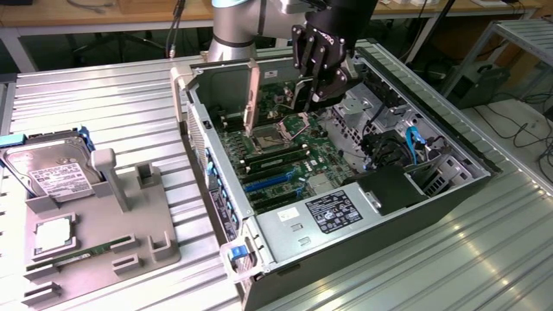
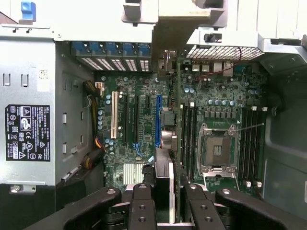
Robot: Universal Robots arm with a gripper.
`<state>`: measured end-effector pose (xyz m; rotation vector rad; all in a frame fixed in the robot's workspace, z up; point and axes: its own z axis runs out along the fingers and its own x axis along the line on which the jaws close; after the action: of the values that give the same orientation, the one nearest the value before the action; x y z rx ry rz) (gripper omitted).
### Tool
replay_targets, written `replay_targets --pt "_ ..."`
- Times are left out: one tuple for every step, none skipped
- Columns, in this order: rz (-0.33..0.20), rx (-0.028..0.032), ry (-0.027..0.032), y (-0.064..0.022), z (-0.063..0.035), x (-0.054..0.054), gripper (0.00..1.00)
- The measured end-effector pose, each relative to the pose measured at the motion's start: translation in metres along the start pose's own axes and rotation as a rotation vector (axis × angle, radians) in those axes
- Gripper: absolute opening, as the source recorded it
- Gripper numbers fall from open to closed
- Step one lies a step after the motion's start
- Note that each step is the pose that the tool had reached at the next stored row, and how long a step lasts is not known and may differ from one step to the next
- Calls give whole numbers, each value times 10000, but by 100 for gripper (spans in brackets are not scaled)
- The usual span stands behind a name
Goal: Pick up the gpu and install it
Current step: 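Insert the gpu into the slot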
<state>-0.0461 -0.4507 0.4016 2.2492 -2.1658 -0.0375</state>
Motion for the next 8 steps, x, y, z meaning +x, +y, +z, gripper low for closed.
replay_targets --pt "-23 0 1 0 1 0 28" --pt "-46 0 1 0 1 0 28" --pt "-67 0 1 0 2 0 28" --pt "-90 -1 2 0 2 0 28" --pt "-113 -1 3 0 3 0 28" --pt "-137 -1 3 0 4 0 28" --pt "-162 -1 4 0 4 0 28" --pt "-186 -1 5 0 5 0 28"
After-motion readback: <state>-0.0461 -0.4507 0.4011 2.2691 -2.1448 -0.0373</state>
